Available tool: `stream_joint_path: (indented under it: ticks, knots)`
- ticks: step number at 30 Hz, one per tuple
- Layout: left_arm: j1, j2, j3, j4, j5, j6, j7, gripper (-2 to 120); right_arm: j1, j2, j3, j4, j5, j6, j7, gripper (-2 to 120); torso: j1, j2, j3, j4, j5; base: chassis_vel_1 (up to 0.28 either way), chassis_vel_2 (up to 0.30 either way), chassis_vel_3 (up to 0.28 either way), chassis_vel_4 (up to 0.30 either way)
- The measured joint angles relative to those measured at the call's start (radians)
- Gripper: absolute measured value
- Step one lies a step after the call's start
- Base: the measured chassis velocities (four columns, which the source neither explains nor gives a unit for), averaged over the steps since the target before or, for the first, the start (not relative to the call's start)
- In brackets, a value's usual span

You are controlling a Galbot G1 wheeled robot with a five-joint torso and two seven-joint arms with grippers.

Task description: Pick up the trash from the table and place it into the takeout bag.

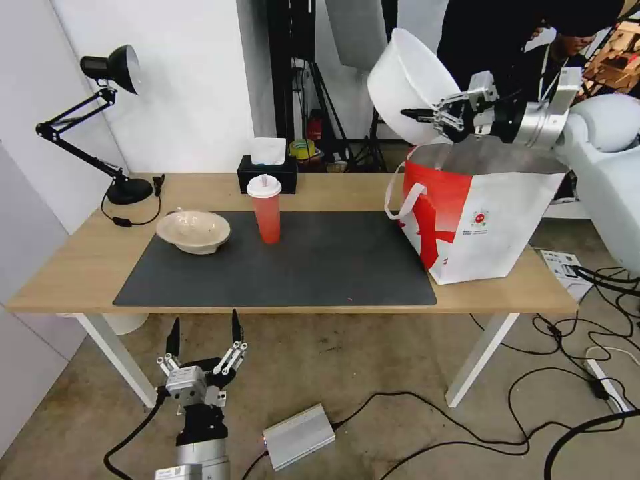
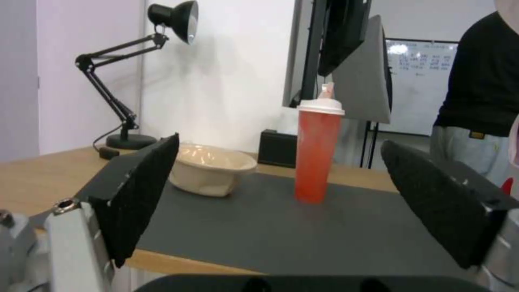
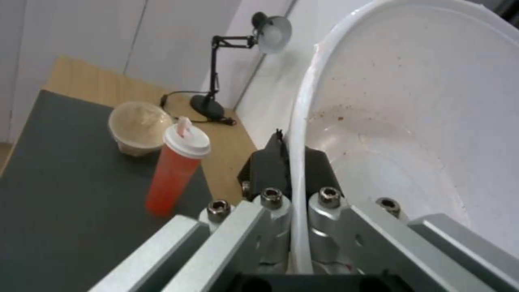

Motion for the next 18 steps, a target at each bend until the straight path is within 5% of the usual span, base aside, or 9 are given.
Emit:
stream_joint_path:
  ticks: [18]
  knots:
    - [0.009,-0.001,0.024,0.003,0.005,-0.003,0.001,100,-0.17,-0.044,0.163,0.014,-0.005,0.002,0.001,0,0.0,0.0,0.0,0.0,0.0,0.0,0.0,0.0,0.0]
